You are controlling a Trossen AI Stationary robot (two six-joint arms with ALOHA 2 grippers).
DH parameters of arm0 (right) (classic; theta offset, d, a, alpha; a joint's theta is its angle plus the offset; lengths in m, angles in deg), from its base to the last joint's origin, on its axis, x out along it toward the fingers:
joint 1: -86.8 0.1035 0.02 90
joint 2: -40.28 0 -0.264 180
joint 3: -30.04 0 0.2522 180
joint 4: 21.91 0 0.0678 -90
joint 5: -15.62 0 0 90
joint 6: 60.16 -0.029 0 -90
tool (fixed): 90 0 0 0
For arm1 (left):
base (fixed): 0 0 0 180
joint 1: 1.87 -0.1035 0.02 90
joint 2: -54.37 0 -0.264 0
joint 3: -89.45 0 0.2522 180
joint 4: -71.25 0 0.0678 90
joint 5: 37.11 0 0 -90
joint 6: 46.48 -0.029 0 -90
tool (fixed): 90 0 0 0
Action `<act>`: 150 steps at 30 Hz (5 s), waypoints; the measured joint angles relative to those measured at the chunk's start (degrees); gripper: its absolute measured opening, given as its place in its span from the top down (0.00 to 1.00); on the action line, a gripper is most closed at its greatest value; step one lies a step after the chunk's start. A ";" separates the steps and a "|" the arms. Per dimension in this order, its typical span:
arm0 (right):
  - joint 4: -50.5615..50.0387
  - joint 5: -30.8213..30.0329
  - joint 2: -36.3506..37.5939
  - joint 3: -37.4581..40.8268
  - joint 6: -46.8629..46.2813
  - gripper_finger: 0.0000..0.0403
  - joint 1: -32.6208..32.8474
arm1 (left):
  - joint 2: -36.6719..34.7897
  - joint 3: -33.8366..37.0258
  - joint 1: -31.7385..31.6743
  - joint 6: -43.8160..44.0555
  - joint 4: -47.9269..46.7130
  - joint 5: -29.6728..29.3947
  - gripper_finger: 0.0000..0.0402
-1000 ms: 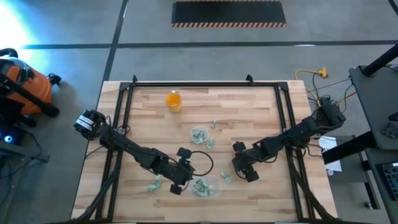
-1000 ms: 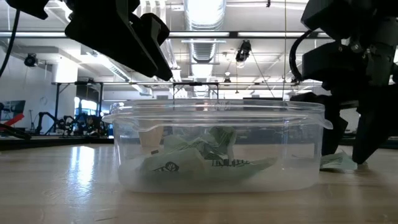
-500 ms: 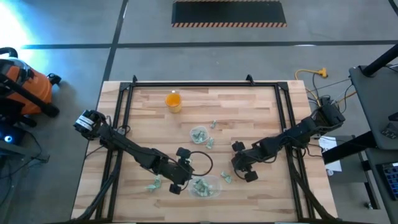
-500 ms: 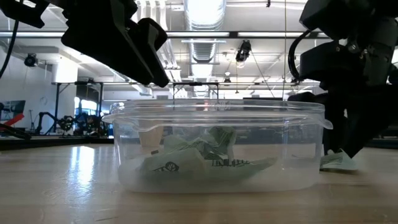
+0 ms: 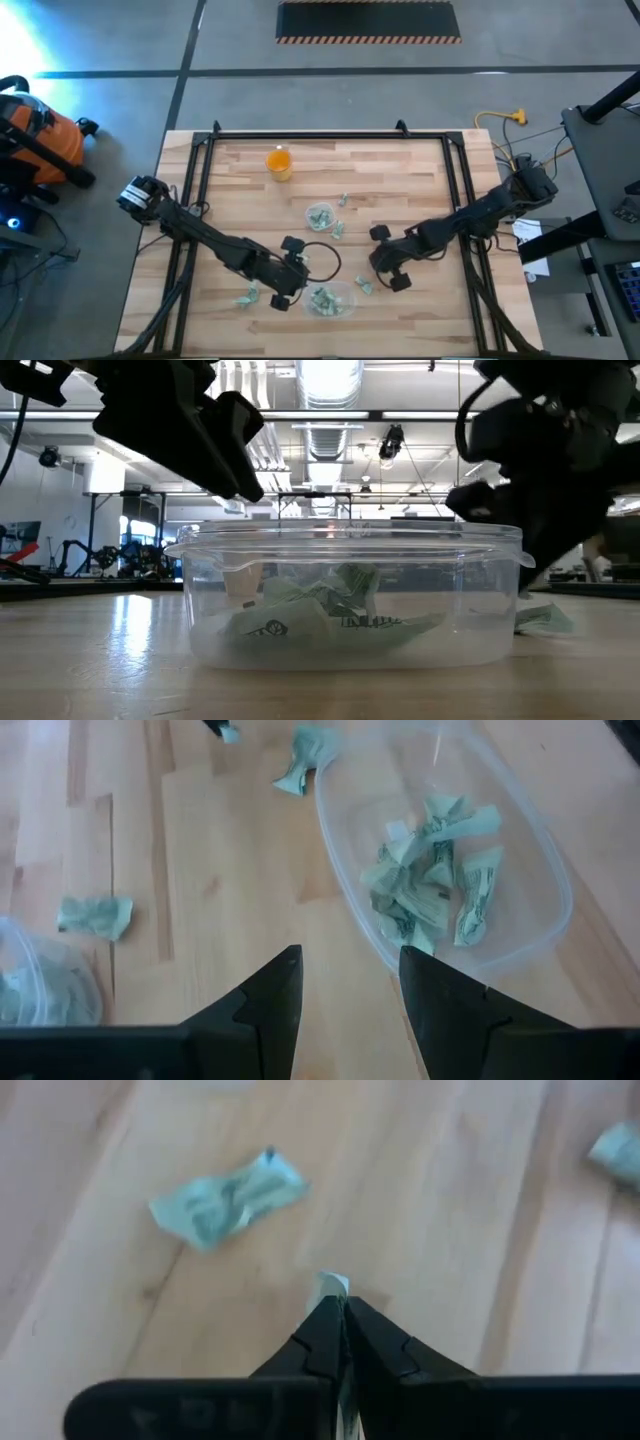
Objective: Pick and place Stevia / Truvia into bins
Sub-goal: Put the white stevia packet into the top transparent bin, then put the white stevia packet into the bottom transparent bin
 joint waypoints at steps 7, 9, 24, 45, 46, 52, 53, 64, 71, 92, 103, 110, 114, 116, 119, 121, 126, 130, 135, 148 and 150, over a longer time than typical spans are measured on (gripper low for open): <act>4.33 -0.02 1.16 -3.24 2.49 0.98 0.00 | -1.87 0.27 0.04 6.36 -7.50 -1.80 0.62; 8.37 1.58 1.02 -3.41 3.36 0.98 0.00 | -2.46 0.87 0.04 7.67 -8.12 -1.99 0.62; 31.69 14.00 -4.36 -3.47 4.72 0.98 1.43 | -3.71 2.90 0.46 9.73 -9.05 -2.78 0.62; 38.60 13.71 -11.76 -4.39 1.32 0.97 1.99 | -3.77 3.50 0.44 9.77 -8.79 -2.79 0.62; 38.67 13.71 -11.73 -4.39 1.35 0.96 1.99 | -3.77 3.52 0.44 9.77 -8.69 -2.78 0.62; 38.97 13.71 -11.73 -4.55 -0.71 0.82 1.99 | -3.77 3.63 0.44 9.80 -8.74 -2.78 0.62; 38.99 13.71 -11.73 -4.63 -0.96 0.79 1.99 | -3.77 3.63 0.44 9.81 -8.74 -2.78 0.62; 36.83 13.69 -11.08 -6.56 1.76 0.58 1.99 | -3.77 3.65 0.44 11.25 -9.01 -2.54 0.62; 21.29 8.81 -6.59 -8.01 2.00 0.62 1.62 | -4.47 4.07 1.27 13.80 -11.57 -3.68 0.62; 12.70 4.49 -1.00 -7.46 1.43 0.69 1.62 | -3.38 14.93 -11.14 1.55 6.06 3.99 0.62; 11.00 4.50 -1.07 -6.84 0.02 0.70 1.62 | -2.34 14.98 -14.93 -3.97 7.39 9.33 0.62; 11.00 4.51 -1.07 -6.03 0.02 0.72 1.62 | 2.27 14.26 -14.91 -4.38 8.68 10.39 0.62; 10.99 4.51 -1.07 -5.85 0.00 0.74 1.62 | 3.15 14.23 -14.93 -3.93 8.81 10.47 0.62; 10.99 4.51 -1.07 -5.81 0.00 0.75 1.62 | 3.20 14.25 -14.91 -3.89 8.62 10.43 0.64; 11.01 4.51 -1.07 -5.78 0.02 0.76 1.62 | 3.04 14.36 -14.86 -3.89 8.61 10.46 0.71; 10.99 4.51 -1.07 -5.78 0.02 0.77 1.62 | 3.00 14.36 -14.82 -3.89 8.59 10.46 0.78; 10.99 4.51 -1.07 -5.63 0.02 0.80 1.62 | 2.60 14.44 -14.79 -3.93 8.24 9.63 0.97; 10.36 4.51 -1.07 -5.57 0.02 0.82 1.62 | 1.01 14.70 -14.78 -3.93 6.95 7.90 0.98; 9.02 3.00 -1.07 -5.34 0.02 0.83 1.64 | -2.73 14.71 -14.78 -4.80 7.53 4.78 1.00; 8.48 1.45 -1.05 -5.15 0.15 0.85 1.62 | -7.02 14.60 -17.46 -12.56 18.02 -12.66 1.00; 8.50 1.45 -1.05 -5.15 0.13 0.85 1.62 | -6.25 14.66 -18.99 -13.11 19.17 -12.63 1.00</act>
